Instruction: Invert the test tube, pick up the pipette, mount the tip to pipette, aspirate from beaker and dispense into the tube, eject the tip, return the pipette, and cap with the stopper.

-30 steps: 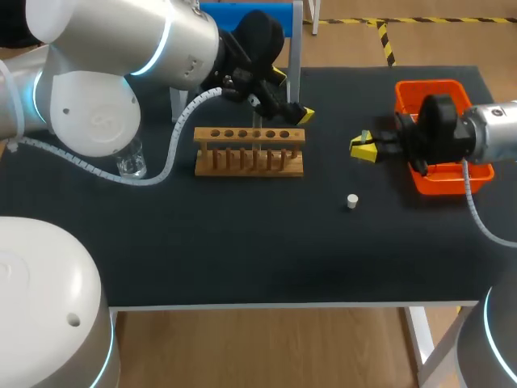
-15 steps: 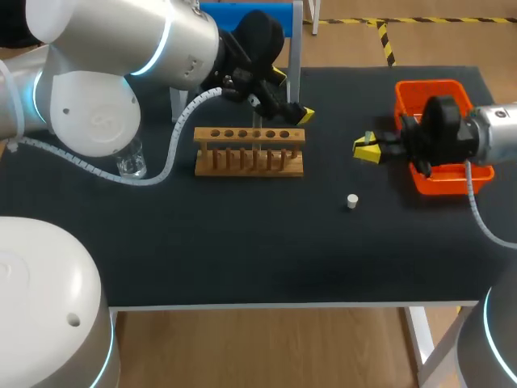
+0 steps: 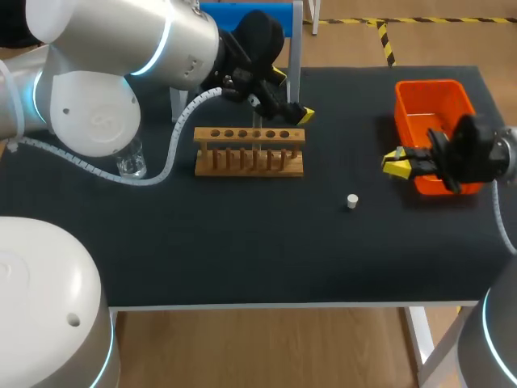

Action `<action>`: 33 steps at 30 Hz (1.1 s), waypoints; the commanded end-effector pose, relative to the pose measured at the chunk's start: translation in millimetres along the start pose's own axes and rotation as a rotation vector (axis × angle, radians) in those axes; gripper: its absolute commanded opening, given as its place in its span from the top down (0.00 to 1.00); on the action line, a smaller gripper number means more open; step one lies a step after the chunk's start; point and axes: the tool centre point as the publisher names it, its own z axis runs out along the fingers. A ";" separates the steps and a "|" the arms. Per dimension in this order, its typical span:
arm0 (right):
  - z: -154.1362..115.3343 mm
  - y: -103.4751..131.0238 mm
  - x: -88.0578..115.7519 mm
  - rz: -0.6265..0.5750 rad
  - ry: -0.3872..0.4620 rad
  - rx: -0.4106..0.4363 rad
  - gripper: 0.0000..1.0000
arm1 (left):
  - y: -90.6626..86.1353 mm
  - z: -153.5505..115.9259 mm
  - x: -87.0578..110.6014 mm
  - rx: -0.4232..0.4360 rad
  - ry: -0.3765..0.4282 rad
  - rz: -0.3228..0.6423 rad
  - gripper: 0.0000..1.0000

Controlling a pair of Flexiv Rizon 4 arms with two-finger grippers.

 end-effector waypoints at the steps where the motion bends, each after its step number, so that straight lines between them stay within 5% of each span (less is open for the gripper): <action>1: -6.5 -6.3 0.7 0.003 0.002 0.004 1.00 | -0.7 -0.2 -0.1 -0.004 0.000 -0.001 0.00; 28: -9.6 -14.9 3.5 0.028 -0.001 0.004 1.00 | -0.7 -0.2 -0.1 -0.004 0.000 -0.001 0.00; 33: -9.6 -14.9 3.5 0.028 -0.001 0.004 1.00 | 31.4 -19.2 -30.7 -0.082 -0.149 -0.076 0.00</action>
